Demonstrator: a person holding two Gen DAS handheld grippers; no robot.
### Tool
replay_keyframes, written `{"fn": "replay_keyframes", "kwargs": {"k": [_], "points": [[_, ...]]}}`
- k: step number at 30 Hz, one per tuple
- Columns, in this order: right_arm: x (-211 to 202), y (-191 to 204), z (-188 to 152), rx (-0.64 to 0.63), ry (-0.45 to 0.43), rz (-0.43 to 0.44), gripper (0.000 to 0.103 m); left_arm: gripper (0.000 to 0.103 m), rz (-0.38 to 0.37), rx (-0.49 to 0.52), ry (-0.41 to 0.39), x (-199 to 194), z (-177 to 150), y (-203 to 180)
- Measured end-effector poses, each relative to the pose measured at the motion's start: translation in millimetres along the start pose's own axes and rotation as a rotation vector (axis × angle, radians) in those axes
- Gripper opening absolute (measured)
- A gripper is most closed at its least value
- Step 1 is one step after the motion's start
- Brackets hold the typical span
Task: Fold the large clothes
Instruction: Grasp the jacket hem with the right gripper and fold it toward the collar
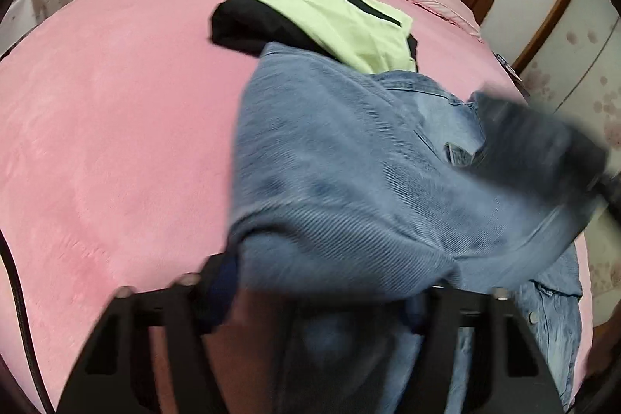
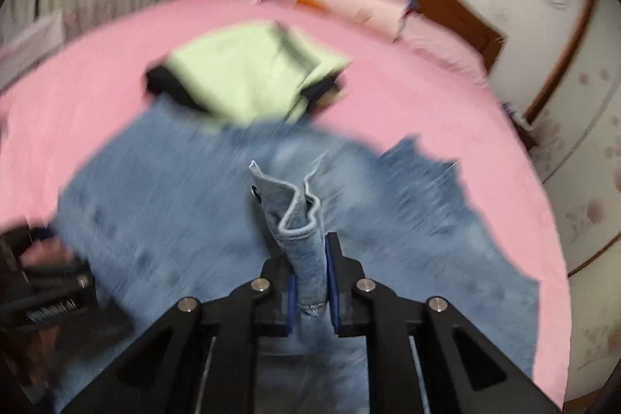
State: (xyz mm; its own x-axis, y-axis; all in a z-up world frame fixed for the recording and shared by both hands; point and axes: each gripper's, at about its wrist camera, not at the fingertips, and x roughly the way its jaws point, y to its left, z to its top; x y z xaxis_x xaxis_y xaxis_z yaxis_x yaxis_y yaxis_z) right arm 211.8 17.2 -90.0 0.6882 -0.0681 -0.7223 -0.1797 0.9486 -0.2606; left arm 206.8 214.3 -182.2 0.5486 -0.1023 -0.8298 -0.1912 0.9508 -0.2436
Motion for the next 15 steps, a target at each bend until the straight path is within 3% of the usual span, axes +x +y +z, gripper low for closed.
{"fn": "replay_keyframes", "kwargs": {"k": [1,3,6,8,11,15], "points": [[-7.3,-16.4,7.2,0.036,-0.037,-0.005,0.011,0.057,0.021,-0.002,-0.004,2.2,2.0,-2.9],[-18.7,-46.9,15.8,0.111,-0.094,-0.024,0.011,0.035,0.009,-0.007,0.011,9.1,5.9,-8.3],[-31.1,-95.4,13.4,0.225,-0.166,-0.112,0.011,0.034,0.005,-0.023,0.023,16.4,8.4,-14.2],[-29.9,-126.4,-1.6,0.308,-0.169,-0.149,0.011,0.034,0.012,-0.004,0.023,20.8,8.1,-22.3],[-7.6,-166.4,-41.0,0.422,-0.097,-0.158,0.012,0.034,0.039,0.041,0.018,23.6,4.8,-31.4],[44.2,-188.9,-109.0,0.532,0.134,-0.08,0.023,0.034,0.039,0.067,0.027,26.4,3.7,-32.6]]}}
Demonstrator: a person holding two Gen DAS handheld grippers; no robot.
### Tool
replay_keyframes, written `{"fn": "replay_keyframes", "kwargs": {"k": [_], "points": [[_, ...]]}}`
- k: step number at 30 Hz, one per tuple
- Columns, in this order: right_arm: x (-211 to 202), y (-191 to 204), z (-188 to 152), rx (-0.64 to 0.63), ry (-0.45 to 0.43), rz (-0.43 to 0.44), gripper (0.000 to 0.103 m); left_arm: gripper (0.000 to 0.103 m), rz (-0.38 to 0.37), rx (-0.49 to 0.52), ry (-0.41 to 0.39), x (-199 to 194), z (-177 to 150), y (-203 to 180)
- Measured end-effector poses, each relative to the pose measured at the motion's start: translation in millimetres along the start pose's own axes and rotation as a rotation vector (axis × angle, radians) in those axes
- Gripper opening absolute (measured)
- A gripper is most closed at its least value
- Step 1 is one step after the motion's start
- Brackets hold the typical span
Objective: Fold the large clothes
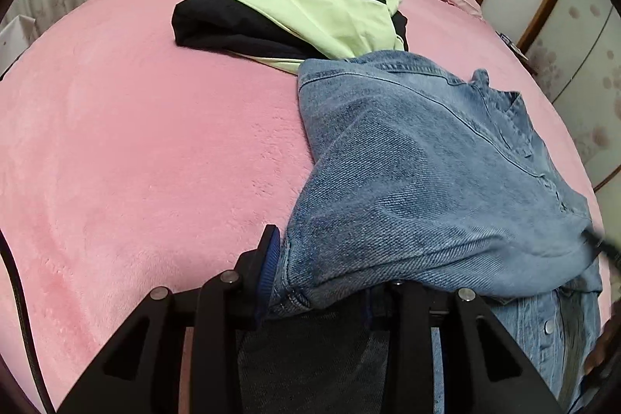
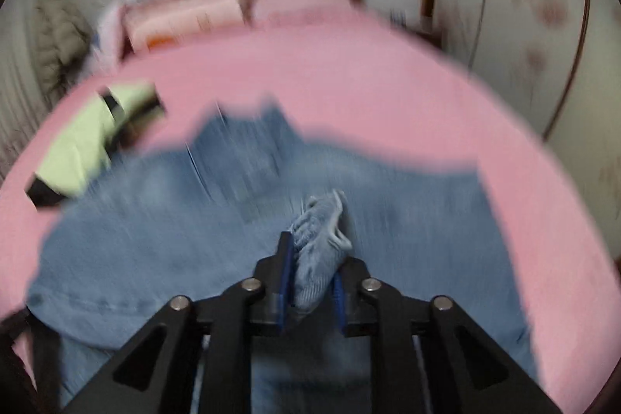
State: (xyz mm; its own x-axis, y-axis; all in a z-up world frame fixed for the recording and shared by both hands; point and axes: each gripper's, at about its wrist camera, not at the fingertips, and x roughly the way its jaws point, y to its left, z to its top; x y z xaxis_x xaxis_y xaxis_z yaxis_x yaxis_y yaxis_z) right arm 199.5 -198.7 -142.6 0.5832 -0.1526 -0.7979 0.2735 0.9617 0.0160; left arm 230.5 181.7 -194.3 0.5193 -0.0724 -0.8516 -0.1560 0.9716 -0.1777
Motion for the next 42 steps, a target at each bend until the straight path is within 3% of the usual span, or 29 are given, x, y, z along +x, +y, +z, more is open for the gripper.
{"fn": "replay_keyframes", "kwargs": {"k": [2,4,6,8,11,14,16,20,26,33,34,37,39,42], "points": [[19.3,-17.1,-21.8,0.068,0.117,0.058,0.026,0.034,-0.007,0.025,0.015,-0.8,-0.2,0.7],[20.0,-29.7,-34.8,0.125,0.155,0.104,0.032,0.037,-0.024,0.058,0.045,-2.8,-1.0,-0.2],[11.5,-41.2,-39.2,0.155,0.157,0.147,0.038,0.054,-0.044,0.097,0.075,-7.7,-4.0,-0.6],[6.7,-45.8,-39.6,0.156,0.165,0.18,0.04,0.062,-0.082,0.138,0.097,-18.3,-7.3,-2.2],[-2.3,-53.6,-30.4,0.138,0.175,0.222,0.044,0.069,-0.171,0.189,0.099,-40.1,-7.7,-4.9],[-7.1,-58.4,-14.0,0.115,0.161,0.229,0.045,0.071,-0.294,0.155,0.082,-58.3,4.7,-0.9],[2.1,-59.4,-0.2,0.107,0.164,0.241,0.047,0.071,-0.336,0.111,0.069,-60.8,17.0,2.5],[36.2,-60.7,18.2,0.111,0.218,0.282,0.047,0.072,-0.336,0.038,0.05,-45.9,43.4,7.1],[80.7,-57.4,25.0,0.101,0.284,0.307,0.047,0.072,-0.263,-0.034,0.175,26.9,63.1,6.4],[97.4,-37.8,36.4,-0.008,0.257,0.31,0.054,0.072,-0.314,-0.102,0.195,65.5,77.2,7.0],[98.9,-33.9,38.0,-0.026,0.25,0.305,0.054,0.071,-0.315,-0.108,0.192,69.0,80.3,6.7],[103.2,-20.6,39.5,-0.082,0.237,0.263,0.054,0.05,-0.303,-0.098,0.182,74.6,86.5,2.8],[100.7,-11.2,37.8,-0.139,0.207,0.247,0.038,0.034,-0.292,-0.068,0.174,73.0,87.8,-3.2],[94.1,3.8,34.6,-0.216,0.166,0.199,0.03,0.019,-0.188,0.046,0.054,54.6,88.6,-20.4]]}}
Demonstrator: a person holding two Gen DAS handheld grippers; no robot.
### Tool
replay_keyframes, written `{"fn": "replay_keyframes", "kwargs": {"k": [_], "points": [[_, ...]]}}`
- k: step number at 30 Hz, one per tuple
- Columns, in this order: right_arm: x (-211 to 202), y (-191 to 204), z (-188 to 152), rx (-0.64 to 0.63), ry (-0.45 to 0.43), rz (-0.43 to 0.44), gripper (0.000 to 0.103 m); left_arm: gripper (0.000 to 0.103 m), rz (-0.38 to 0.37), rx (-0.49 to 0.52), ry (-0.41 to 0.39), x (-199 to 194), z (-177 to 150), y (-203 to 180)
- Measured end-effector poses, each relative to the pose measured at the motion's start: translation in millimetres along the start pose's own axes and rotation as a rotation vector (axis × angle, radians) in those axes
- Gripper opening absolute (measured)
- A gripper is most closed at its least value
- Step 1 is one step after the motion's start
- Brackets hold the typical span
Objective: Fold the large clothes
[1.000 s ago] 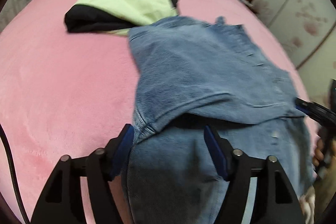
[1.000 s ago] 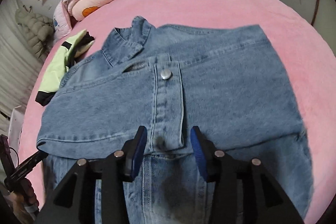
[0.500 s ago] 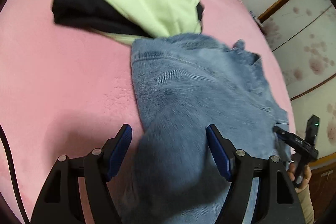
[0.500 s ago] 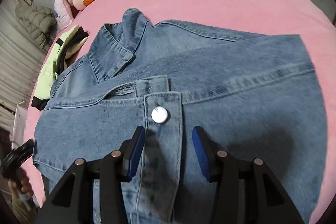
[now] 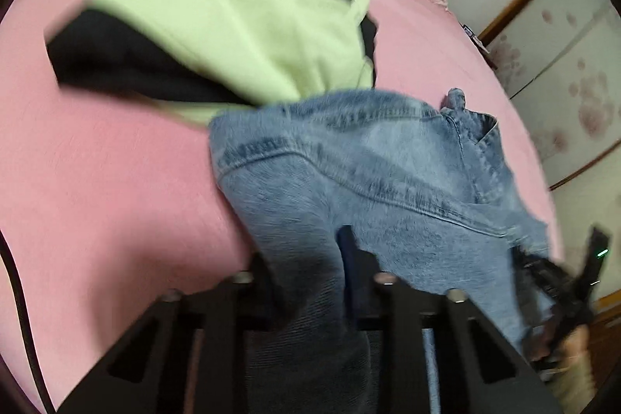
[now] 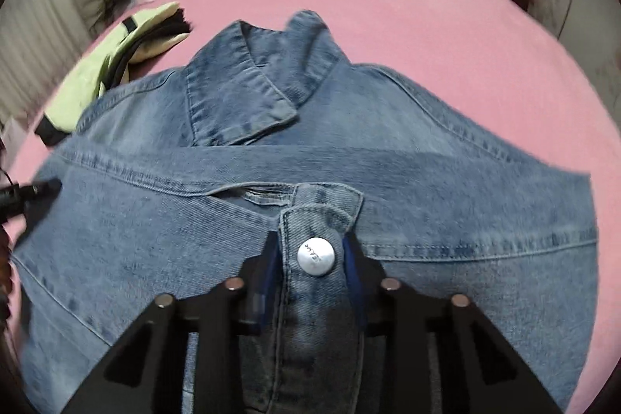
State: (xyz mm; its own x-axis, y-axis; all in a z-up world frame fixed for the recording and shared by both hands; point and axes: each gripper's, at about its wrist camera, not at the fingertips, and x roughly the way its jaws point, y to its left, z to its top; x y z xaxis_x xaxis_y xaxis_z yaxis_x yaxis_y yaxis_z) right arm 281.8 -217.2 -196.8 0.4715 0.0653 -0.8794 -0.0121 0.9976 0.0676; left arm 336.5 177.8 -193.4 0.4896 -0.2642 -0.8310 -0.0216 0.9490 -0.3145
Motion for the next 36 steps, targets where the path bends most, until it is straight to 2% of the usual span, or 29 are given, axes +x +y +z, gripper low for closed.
{"fn": "replay_keyframes", "kwargs": {"k": [2,4,6,10,12,13,14,15,16,20,23,26,30,34,36], "points": [[-7.4,6.7,-0.2,-0.023,-0.051,-0.051,0.029,0.018,0.034,0.036,-0.063,-8.3,-0.9,-5.0],[-11.5,9.6,-1.1,-0.018,-0.102,-0.086,0.029,0.019,0.09,0.093,-0.073,-1.3,-6.0,-5.8],[-3.1,12.2,-2.8,-0.015,-0.094,-0.118,0.03,0.02,0.143,0.159,-0.066,11.7,-14.2,-6.0],[8.2,20.9,-5.6,-0.051,-0.078,-0.205,0.036,0.025,0.154,0.169,-0.08,12.1,-14.7,-1.6],[3.7,20.7,-3.9,-0.058,-0.069,-0.236,0.047,0.039,0.177,0.175,-0.074,9.6,-14.3,-1.8],[-1.0,19.9,-3.4,-0.061,-0.064,-0.255,0.049,0.046,0.202,0.178,-0.074,6.1,-13.7,-3.3],[-4.7,19.8,-4.7,-0.063,-0.064,-0.265,0.05,0.058,0.233,0.181,-0.074,0.8,-13.4,-4.9],[-10.2,19.3,-6.2,-0.065,-0.067,-0.278,0.05,0.063,0.256,0.185,-0.081,-7.4,-13.1,-7.2],[-18.4,19.2,-7.3,-0.066,-0.074,-0.287,0.05,0.064,0.259,0.188,-0.091,-15.3,-12.6,-9.3],[-54.4,27.4,-15.7,-0.038,-0.133,-0.237,0.05,0.075,0.237,0.201,-0.179,-59.4,-17.0,-38.2],[-76.1,48.9,-21.9,-0.026,-0.175,-0.168,0.05,0.075,0.176,0.191,-0.219,-79.8,-25.8,-62.5],[-85.4,78.8,-24.7,-0.02,-0.191,-0.09,0.05,0.075,0.118,0.159,-0.227,-86.4,-35.8,-79.1],[-79.3,113.3,-28.5,-0.015,-0.167,0.015,0.049,0.075,0.129,0.155,-0.205,-73.2,-54.2,-95.0],[-61.7,129.5,-38.4,-0.032,-0.122,0.037,0.044,0.073,0.135,0.128,-0.12,-50.2,-73.9,-88.1],[-51.6,128.3,-45.2,-0.038,-0.096,0.019,0.044,0.072,0.174,0.123,-0.088,-37.3,-82.0,-81.9]]}}
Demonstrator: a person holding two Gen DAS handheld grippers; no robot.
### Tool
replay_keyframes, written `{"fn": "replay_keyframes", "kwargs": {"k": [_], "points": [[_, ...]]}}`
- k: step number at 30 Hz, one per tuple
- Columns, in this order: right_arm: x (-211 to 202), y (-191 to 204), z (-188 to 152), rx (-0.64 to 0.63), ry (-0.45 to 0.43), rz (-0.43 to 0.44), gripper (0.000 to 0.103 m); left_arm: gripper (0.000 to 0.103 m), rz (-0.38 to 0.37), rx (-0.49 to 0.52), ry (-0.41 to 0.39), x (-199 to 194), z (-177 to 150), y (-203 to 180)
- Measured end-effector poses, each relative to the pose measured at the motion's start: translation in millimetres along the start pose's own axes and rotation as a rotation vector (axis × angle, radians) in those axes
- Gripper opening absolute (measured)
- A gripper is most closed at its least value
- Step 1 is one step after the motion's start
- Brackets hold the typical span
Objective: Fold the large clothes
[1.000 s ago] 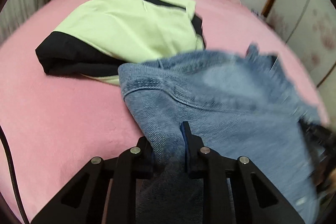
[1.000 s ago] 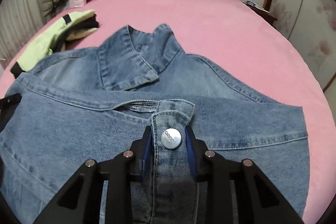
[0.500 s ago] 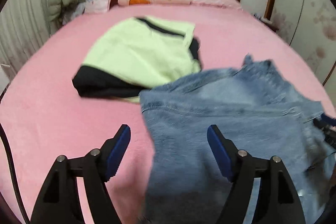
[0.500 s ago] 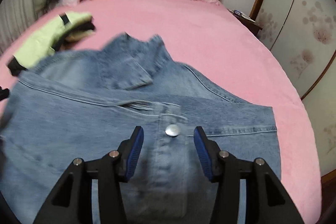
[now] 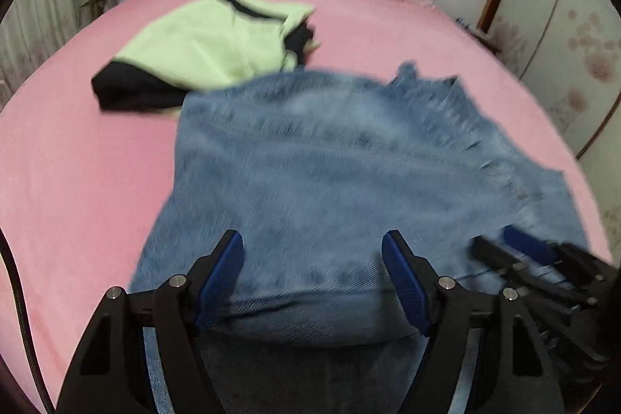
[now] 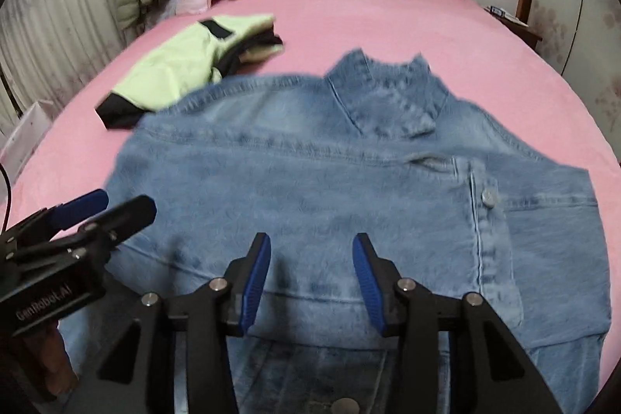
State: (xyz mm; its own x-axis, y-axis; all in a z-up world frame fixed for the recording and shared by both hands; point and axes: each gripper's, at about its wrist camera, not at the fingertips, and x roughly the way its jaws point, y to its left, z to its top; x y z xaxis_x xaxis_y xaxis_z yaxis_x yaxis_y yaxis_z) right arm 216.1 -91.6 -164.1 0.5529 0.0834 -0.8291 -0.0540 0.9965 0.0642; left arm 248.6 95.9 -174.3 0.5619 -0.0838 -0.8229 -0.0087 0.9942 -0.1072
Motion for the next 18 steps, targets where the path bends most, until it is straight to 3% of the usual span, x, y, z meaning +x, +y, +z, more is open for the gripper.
{"fn": "replay_keyframes", "kwargs": {"k": [3,8,9,11,12,18], "points": [[15.0,-13.9,-11.2,-0.007,0.044,-0.086,0.044,0.065,0.032,0.014,0.045,17.0,-10.5,8.9],[9.9,-60.5,-22.3,0.068,0.047,-0.176,0.042,0.065,0.014,0.028,0.035,19.4,-13.4,15.2],[8.1,-70.2,-24.3,0.082,0.047,-0.2,0.028,0.065,0.013,0.029,0.038,19.9,-13.2,15.3],[6.9,-84.1,-28.4,0.103,0.052,-0.186,0.012,0.065,0.011,0.028,0.042,20.3,-13.6,15.0],[5.9,-87.8,-30.1,0.105,0.051,-0.177,0.01,0.065,0.012,0.03,0.043,19.8,-13.9,14.7],[-3.1,-83.5,-32.5,0.11,0.054,-0.184,0.014,0.07,0.018,0.038,0.077,18.9,-8.0,11.8]]}}
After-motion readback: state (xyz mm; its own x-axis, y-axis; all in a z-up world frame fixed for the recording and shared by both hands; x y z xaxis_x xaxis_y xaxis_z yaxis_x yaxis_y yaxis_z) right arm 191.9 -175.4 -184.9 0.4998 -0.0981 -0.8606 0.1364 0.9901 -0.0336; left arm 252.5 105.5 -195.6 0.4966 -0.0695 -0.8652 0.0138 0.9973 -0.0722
